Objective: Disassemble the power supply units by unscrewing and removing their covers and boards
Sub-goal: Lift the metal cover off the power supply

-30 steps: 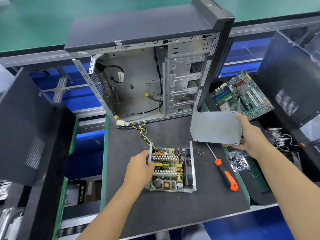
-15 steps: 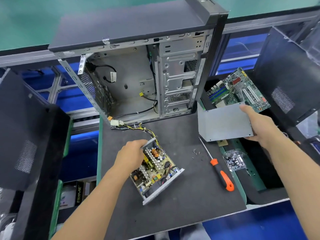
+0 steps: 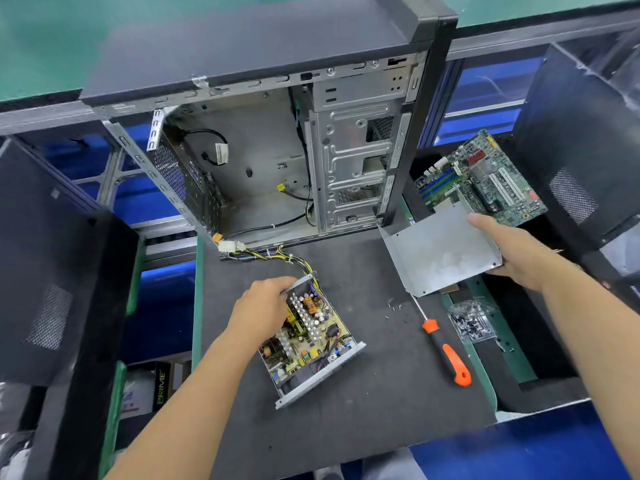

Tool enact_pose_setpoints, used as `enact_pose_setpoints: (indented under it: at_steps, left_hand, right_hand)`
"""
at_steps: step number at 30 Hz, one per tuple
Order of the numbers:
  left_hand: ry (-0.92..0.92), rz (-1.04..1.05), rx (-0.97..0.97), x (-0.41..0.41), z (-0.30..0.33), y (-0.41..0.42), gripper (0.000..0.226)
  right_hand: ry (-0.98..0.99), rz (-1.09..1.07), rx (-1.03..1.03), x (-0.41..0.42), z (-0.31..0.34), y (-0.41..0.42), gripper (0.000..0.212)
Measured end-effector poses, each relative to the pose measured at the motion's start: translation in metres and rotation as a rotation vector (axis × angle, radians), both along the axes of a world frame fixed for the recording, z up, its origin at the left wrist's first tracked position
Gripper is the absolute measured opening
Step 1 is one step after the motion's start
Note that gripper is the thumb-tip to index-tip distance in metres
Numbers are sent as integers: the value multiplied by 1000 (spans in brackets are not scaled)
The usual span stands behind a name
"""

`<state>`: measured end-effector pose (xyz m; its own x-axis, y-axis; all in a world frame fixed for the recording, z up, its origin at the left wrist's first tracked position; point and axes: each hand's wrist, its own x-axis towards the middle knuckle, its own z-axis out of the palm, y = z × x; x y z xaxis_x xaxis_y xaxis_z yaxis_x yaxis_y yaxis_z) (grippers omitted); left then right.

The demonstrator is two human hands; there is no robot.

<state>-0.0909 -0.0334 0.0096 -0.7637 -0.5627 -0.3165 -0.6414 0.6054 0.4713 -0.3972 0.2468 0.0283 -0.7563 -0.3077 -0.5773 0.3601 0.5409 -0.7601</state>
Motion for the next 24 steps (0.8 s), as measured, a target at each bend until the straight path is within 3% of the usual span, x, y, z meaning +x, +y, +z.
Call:
enact_pose_setpoints:
  at_steps: [10, 16, 19, 24]
  left_hand:
    - [24, 1, 13, 1, 0, 1, 47]
    - [26, 2, 13, 2, -1, 1, 44]
    - [22, 1, 11, 2, -1, 1, 44]
    - [29, 3, 4, 3, -2, 1, 44]
  right_hand:
    - [-96, -39, -64, -3, -22, -15, 62]
    - [-101, -51, -54, 0, -35, -29, 59]
    - [-84, -58, -71, 3, -41, -35, 45]
    - [-57, -75, -59, 5, -44, -39, 53]
